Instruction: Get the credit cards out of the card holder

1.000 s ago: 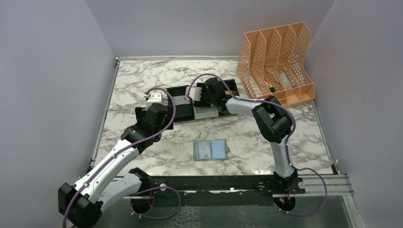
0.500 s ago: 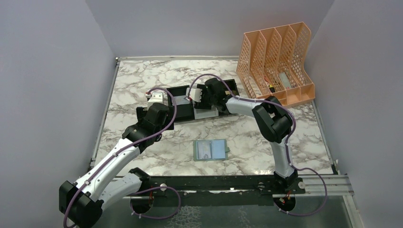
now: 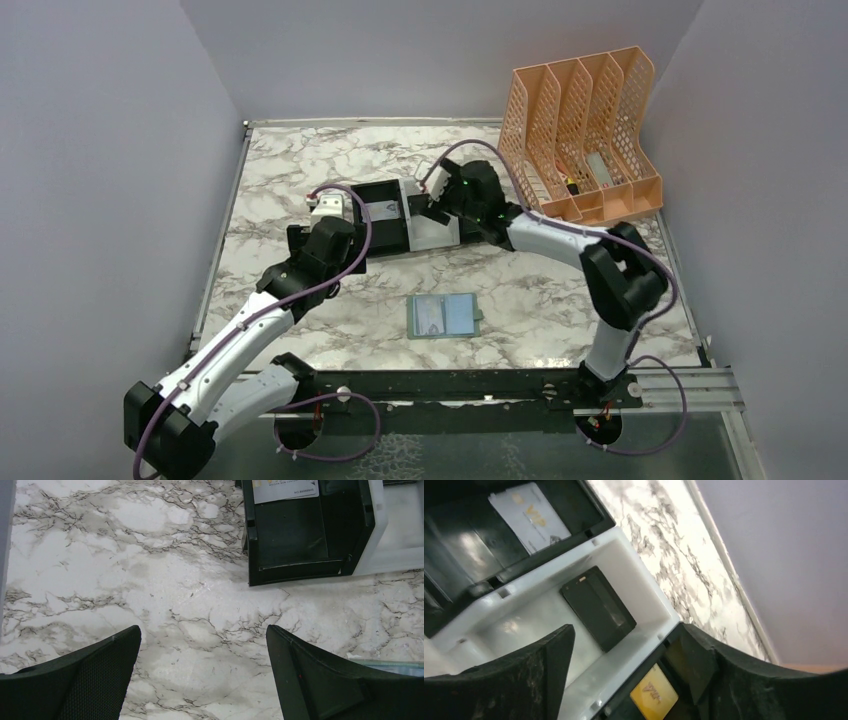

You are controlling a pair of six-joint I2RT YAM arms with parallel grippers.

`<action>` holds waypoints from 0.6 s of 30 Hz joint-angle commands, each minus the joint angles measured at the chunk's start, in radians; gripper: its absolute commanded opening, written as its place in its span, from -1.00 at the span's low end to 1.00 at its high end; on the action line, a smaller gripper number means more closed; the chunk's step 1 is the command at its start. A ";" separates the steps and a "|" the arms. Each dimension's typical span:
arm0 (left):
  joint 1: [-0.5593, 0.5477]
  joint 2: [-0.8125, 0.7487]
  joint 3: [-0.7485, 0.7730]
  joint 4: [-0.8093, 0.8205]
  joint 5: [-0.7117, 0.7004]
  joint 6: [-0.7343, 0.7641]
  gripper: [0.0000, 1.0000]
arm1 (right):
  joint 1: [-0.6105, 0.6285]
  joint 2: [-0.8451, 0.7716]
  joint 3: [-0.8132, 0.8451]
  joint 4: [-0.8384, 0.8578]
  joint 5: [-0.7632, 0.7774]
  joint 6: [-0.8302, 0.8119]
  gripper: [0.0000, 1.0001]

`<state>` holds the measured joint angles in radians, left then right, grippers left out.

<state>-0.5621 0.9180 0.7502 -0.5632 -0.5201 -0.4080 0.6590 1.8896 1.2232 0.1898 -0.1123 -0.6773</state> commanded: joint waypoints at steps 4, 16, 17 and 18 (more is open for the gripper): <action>0.007 -0.056 -0.007 0.015 0.006 0.023 0.98 | -0.006 -0.341 -0.329 0.267 0.239 0.770 0.98; 0.009 -0.069 -0.011 0.021 -0.015 0.024 0.98 | -0.024 -0.682 -0.632 0.044 -0.055 1.371 0.74; 0.011 -0.070 -0.011 0.021 -0.017 0.025 0.98 | -0.009 -0.686 -0.647 0.036 -0.067 1.389 0.64; 0.011 -0.069 -0.011 0.021 -0.019 0.025 0.98 | 0.010 -0.687 -0.659 0.015 -0.064 1.400 0.56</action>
<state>-0.5575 0.8608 0.7494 -0.5587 -0.5209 -0.3927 0.6281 1.2301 0.6086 0.2951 -0.0963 0.5335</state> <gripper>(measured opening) 0.991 0.838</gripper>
